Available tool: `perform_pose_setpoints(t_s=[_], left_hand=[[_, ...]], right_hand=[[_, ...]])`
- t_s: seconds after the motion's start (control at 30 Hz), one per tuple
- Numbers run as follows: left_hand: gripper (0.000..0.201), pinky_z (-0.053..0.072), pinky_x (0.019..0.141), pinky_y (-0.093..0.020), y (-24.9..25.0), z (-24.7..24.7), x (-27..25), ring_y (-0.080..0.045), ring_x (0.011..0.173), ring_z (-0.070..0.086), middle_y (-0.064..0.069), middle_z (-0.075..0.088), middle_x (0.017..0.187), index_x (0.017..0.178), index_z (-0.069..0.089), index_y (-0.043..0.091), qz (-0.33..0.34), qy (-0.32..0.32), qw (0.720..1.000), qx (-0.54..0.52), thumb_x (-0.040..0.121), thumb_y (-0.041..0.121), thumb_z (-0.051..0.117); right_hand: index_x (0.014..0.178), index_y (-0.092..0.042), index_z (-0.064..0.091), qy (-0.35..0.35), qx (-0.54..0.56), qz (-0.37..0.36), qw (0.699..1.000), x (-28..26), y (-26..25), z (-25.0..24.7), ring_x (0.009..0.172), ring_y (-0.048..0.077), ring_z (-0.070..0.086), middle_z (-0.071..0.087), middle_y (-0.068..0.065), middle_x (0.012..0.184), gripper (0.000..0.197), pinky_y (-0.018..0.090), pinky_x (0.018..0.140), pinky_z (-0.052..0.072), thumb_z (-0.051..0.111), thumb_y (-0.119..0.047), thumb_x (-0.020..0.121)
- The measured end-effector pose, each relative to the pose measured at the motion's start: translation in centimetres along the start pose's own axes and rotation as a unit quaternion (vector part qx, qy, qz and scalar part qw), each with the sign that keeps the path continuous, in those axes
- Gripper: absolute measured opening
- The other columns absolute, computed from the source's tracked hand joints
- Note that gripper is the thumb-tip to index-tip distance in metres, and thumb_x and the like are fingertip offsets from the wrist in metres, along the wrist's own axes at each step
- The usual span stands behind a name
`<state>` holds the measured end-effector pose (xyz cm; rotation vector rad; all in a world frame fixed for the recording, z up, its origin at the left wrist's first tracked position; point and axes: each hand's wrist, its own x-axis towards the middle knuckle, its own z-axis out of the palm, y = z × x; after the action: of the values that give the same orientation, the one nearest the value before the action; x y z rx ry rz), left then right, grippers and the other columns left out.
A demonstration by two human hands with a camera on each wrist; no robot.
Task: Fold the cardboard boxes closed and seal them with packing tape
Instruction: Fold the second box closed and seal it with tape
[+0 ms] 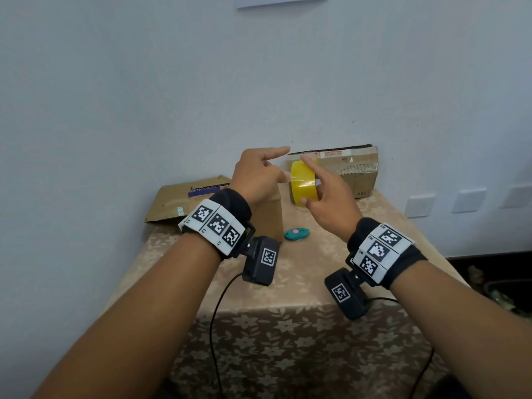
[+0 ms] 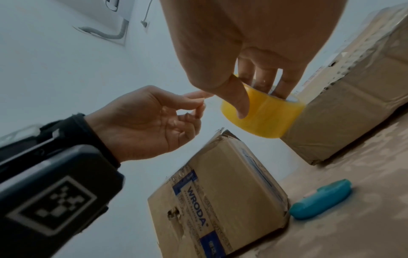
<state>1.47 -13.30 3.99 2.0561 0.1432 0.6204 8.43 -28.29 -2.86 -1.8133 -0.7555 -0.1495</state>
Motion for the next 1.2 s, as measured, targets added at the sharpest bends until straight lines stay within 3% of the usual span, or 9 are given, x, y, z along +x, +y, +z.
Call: perform_pose_setpoints(t_s=[0.13, 0.27, 0.43, 0.53, 0.6, 0.77, 0.9, 1.03, 1.2], left_hand=[[0.047, 0.057, 0.084, -0.035, -0.1, -0.1, -0.4, -0.023, 0.076, 0.066, -0.015, 0.072, 0.080, 0.117, 0.077, 0.027, 0.055, 0.004, 0.998, 0.007, 0.081, -0.003, 0.071], [0.043, 0.047, 0.071, -0.016, -0.3, 0.4, -1.3, -0.002, 0.069, 0.057, 0.003, 0.069, 0.075, 0.116, 0.078, 0.020, 0.176, -0.030, 0.982, 0.057, 0.082, -0.006, 0.072], [0.041, 0.046, 0.070, -0.022, -0.1, 0.3, -1.5, -0.009, 0.070, 0.057, -0.007, 0.069, 0.075, 0.117, 0.076, 0.015, 0.208, -0.057, 0.976, 0.024, 0.082, -0.006, 0.074], [0.039, 0.053, 0.072, -0.026, 0.3, 0.6, -1.6, -0.009, 0.072, 0.062, -0.001, 0.070, 0.075, 0.119, 0.075, 0.014, 0.187, -0.051, 0.981, 0.020, 0.084, -0.003, 0.074], [0.040, 0.059, 0.073, -0.030, 0.7, 0.6, -1.2, -0.011, 0.074, 0.065, -0.001, 0.072, 0.079, 0.125, 0.070, 0.013, 0.111, -0.037, 0.993, -0.030, 0.088, -0.001, 0.071], [0.039, 0.063, 0.079, -0.035, 1.3, 0.1, -0.8, -0.023, 0.093, 0.075, -0.011, 0.078, 0.092, 0.123, 0.066, 0.011, -0.065, -0.032, 0.985, -0.156, 0.087, -0.003, 0.070], [0.043, 0.064, 0.074, -0.045, 0.7, 0.2, -0.7, -0.026, 0.088, 0.076, -0.006, 0.074, 0.085, 0.125, 0.061, 0.015, -0.050, -0.011, 0.996, -0.076, 0.086, 0.001, 0.072], [0.039, 0.062, 0.079, -0.045, 0.1, 0.0, -0.6, -0.022, 0.077, 0.073, 0.003, 0.072, 0.086, 0.125, 0.060, 0.024, 0.003, 0.025, 0.997, 0.078, 0.088, 0.013, 0.067], [0.039, 0.051, 0.089, -0.041, 0.4, -0.1, -0.9, -0.026, 0.104, 0.062, 0.001, 0.070, 0.101, 0.134, 0.052, 0.028, 0.017, 0.072, 0.964, 0.255, 0.097, 0.038, 0.050]], right_hand=[[0.156, -0.033, 0.040, -0.007, -0.009, 0.033, 0.999, 0.5, -0.2, 0.5, 0.117, 0.024, 0.063, 0.061, 0.002, 0.140, 0.085, 0.045, 0.097, 0.056, 0.074, -0.001, 0.084], [0.152, -0.030, 0.045, -0.014, 0.021, 0.068, 0.997, 1.1, -0.4, 0.5, 0.119, 0.030, 0.064, 0.067, 0.005, 0.132, 0.083, 0.053, 0.100, 0.054, 0.075, -0.010, 0.077], [0.137, -0.033, 0.061, 0.001, 0.067, 0.112, 0.991, 1.7, -0.1, -0.1, 0.117, 0.030, 0.063, 0.067, 0.005, 0.126, 0.070, 0.052, 0.099, 0.055, 0.074, -0.013, 0.071], [0.125, -0.031, 0.069, 0.025, 0.087, 0.116, 0.989, 1.6, 0.0, -0.9, 0.113, 0.022, 0.060, 0.068, 0.005, 0.119, 0.049, 0.041, 0.093, 0.054, 0.074, -0.005, 0.083], [0.118, -0.028, 0.072, 0.023, 0.092, 0.105, 0.990, 1.2, 0.4, -1.2, 0.105, 0.023, 0.064, 0.071, 0.008, 0.113, 0.036, 0.034, 0.080, 0.052, 0.070, -0.005, 0.090], [0.105, -0.024, 0.071, 0.006, 0.128, 0.091, 0.988, 0.2, -0.1, -1.7, 0.085, 0.019, 0.077, 0.076, 0.013, 0.107, 0.035, 0.039, 0.078, 0.064, 0.063, 0.008, 0.092], [0.101, -0.017, 0.074, 0.003, 0.125, 0.100, 0.987, 0.0, -1.1, -1.5, 0.088, 0.025, 0.077, 0.075, 0.009, 0.104, 0.027, 0.045, 0.080, 0.064, 0.059, 0.003, 0.090], [0.099, -0.011, 0.074, 0.005, 0.112, 0.110, 0.988, 0.0, -1.7, -1.0, 0.085, 0.024, 0.075, 0.070, 0.009, 0.106, 0.014, 0.028, 0.060, 0.060, 0.062, -0.010, 0.095], [0.096, -0.012, 0.073, -0.022, 0.094, 0.095, 0.991, -0.3, -2.2, -0.5, 0.067, 0.024, 0.074, 0.074, 0.010, 0.094, 0.014, 0.031, 0.061, 0.057, 0.058, -0.012, 0.097]])
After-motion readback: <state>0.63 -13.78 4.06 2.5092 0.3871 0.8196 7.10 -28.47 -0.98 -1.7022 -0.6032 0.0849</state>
